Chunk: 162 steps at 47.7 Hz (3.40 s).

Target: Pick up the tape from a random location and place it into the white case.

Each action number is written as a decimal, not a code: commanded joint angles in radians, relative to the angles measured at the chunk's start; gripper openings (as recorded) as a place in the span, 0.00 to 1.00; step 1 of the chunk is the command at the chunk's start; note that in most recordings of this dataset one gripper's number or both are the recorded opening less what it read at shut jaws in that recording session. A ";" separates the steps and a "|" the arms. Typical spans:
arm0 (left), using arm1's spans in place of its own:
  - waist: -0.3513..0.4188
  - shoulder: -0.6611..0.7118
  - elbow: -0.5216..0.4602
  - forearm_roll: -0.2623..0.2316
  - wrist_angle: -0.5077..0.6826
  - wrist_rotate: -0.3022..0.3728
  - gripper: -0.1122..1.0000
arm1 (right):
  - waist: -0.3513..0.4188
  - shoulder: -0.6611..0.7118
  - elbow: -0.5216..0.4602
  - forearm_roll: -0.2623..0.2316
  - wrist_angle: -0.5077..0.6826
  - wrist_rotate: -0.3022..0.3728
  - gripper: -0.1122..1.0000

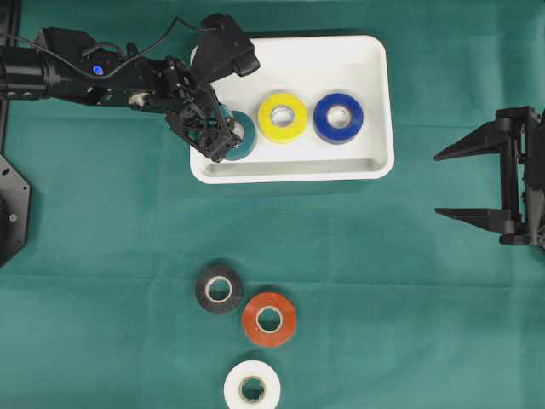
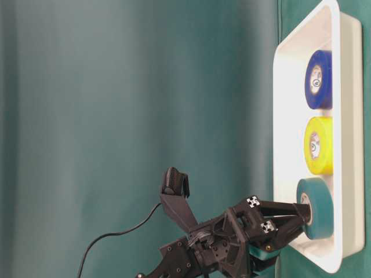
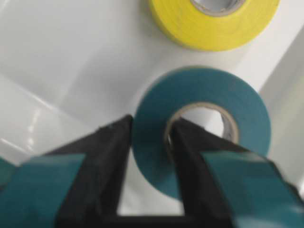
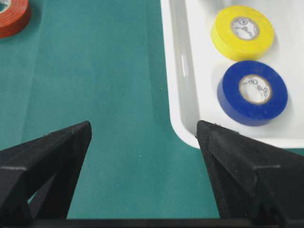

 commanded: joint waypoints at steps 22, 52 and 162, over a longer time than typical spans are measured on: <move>0.002 -0.028 0.009 -0.005 -0.009 -0.003 0.99 | -0.002 0.005 -0.026 -0.002 -0.006 0.002 0.89; -0.018 -0.221 -0.032 -0.005 0.129 -0.003 0.99 | -0.002 0.005 -0.031 -0.002 -0.003 0.000 0.89; -0.492 -0.371 0.078 -0.005 -0.218 0.261 0.97 | -0.002 -0.035 -0.104 -0.002 0.074 -0.002 0.89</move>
